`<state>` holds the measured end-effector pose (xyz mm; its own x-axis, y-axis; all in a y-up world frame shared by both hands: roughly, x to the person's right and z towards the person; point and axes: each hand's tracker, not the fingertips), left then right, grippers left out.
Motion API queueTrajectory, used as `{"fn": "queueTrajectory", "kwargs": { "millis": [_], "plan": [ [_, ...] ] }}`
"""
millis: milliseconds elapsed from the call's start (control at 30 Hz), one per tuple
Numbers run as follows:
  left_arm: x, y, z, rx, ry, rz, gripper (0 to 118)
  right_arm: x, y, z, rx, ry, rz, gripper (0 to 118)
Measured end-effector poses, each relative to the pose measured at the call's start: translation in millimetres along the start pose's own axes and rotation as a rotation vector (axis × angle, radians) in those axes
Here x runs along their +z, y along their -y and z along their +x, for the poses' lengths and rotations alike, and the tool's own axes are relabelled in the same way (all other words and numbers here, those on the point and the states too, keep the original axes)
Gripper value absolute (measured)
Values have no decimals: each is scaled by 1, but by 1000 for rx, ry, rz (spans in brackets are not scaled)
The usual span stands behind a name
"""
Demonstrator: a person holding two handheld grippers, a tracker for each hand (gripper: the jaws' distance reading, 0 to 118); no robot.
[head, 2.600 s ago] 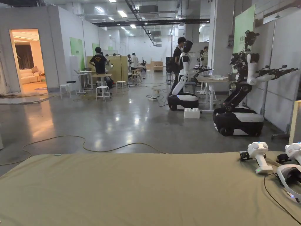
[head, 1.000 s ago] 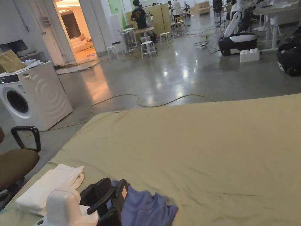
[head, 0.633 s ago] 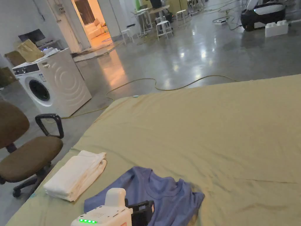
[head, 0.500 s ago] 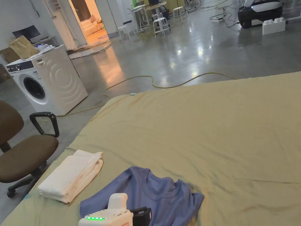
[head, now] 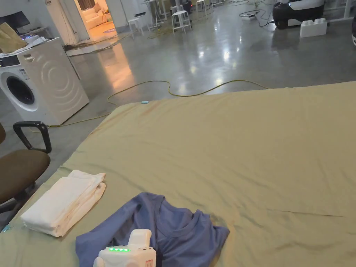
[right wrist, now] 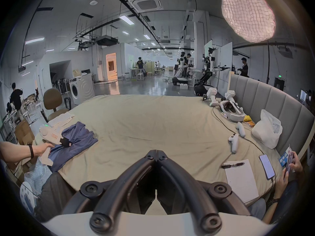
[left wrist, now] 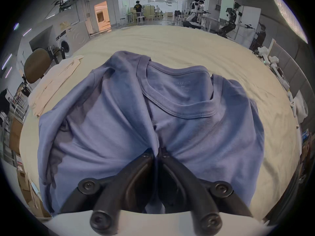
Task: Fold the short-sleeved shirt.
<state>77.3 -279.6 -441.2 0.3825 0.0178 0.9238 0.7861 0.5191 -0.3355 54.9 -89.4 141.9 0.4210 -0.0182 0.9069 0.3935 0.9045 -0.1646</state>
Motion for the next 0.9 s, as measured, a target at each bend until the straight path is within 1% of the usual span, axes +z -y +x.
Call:
{"fn": "queueTrajectory", "kwargs": {
  "millis": [67, 100, 133, 200, 267, 300, 367, 467, 533, 600, 633, 700, 767, 900],
  "plan": [
    [10, -8, -16, 108, 75, -14, 4, 4, 1, 1, -10, -3, 4, 0],
    [20, -13, -22, 169, 107, 10, 4, 6, 4, 8, -22, -8, 5, 0],
    [34, -17, -23, 181, 110, 89, 4, 7, 5, 11, -30, -14, 5, 0],
    [65, -33, -22, 221, 174, 208, 4, 9, 5, 14, -29, -9, 2, 0],
    [86, -54, -7, 165, 176, 272, 4, 16, 8, 19, -35, -7, 12, 0],
    [94, -66, 4, 155, 189, 272, 4, 19, 9, 22, -54, -14, 18, 0],
    [105, -88, 33, 121, 256, 336, 4, 24, 13, 29, -85, -13, 22, 0],
    [115, -118, 95, 78, 370, 399, 4, 33, 18, 38, -113, 25, 25, 0],
    [116, -133, 145, 40, 456, 388, 4, 42, 22, 45, -127, 52, 38, 0],
    [118, -135, 210, -65, 514, 406, 4, 51, 26, 53, -145, 73, 51, 0],
    [117, -133, 239, -101, 543, 383, 4, 55, 28, 57, -157, 83, 54, 0],
    [110, -116, 301, -184, 633, 336, 4, 62, 31, 66, -177, 100, 46, 0],
    [99, -89, 355, -239, 706, 268, 4, 69, 35, 73, -185, 129, 44, 0],
    [82, -13, 441, -331, 825, 101, 4, 85, 44, 87, -214, 167, 45, 0]
  ]
}}
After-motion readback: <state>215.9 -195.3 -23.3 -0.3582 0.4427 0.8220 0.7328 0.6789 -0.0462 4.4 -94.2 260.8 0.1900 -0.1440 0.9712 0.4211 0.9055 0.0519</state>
